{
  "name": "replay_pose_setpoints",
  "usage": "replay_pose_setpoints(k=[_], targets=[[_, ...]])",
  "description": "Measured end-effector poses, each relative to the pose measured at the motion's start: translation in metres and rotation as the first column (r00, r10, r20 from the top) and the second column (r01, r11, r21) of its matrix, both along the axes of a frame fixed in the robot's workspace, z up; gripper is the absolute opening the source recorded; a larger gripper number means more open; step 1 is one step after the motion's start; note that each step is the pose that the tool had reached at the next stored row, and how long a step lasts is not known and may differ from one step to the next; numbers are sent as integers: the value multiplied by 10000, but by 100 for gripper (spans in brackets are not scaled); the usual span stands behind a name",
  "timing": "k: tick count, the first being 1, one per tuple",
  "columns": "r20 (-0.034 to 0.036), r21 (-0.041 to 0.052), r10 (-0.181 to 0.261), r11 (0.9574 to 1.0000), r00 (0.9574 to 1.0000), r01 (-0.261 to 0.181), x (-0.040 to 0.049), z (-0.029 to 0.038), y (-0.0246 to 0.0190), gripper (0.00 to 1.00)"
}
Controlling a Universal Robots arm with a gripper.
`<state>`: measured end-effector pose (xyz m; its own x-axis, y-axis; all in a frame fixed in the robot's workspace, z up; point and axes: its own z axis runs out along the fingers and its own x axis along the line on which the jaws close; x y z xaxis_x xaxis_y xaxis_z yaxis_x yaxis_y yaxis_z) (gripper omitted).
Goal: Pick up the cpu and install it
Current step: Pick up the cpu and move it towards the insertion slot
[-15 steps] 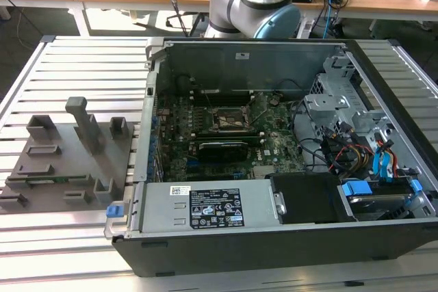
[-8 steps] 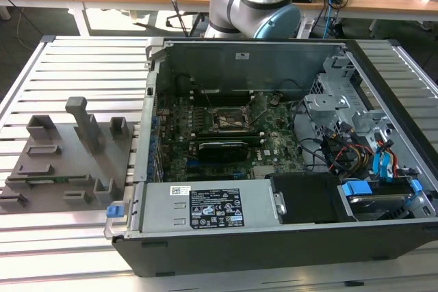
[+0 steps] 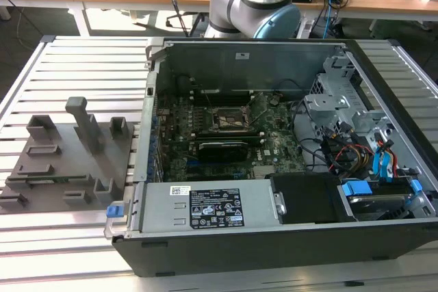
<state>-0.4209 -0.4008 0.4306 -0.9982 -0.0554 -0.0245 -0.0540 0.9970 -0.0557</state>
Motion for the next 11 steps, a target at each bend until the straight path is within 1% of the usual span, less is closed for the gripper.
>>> replay_pose_setpoints(k=[1, 2, 3, 5, 6, 7, 8, 11], targets=[[1, 1, 0, 10000, 10000, 0, 0, 3, 0, 55], [0, 22, 1, 10000, 10000, -1, 1, 5, -1, 55], [-2, 70, 0, 10000, 10000, 0, 0, 7, 0, 55], [-1, 97, -1, 10000, 10000, 1, 0, 11, 1, 55], [1, 140, 2, 9999, 10000, -2, 1, 12, -1, 55], [2, 202, 3, 9998, 10000, -3, 1, 11, -1, 55], [-1, 237, 1, 9997, 10000, -1, 0, 13, 0, 55], [0, 245, -1, 9997, 10000, 1, 0, 12, 1, 55]])
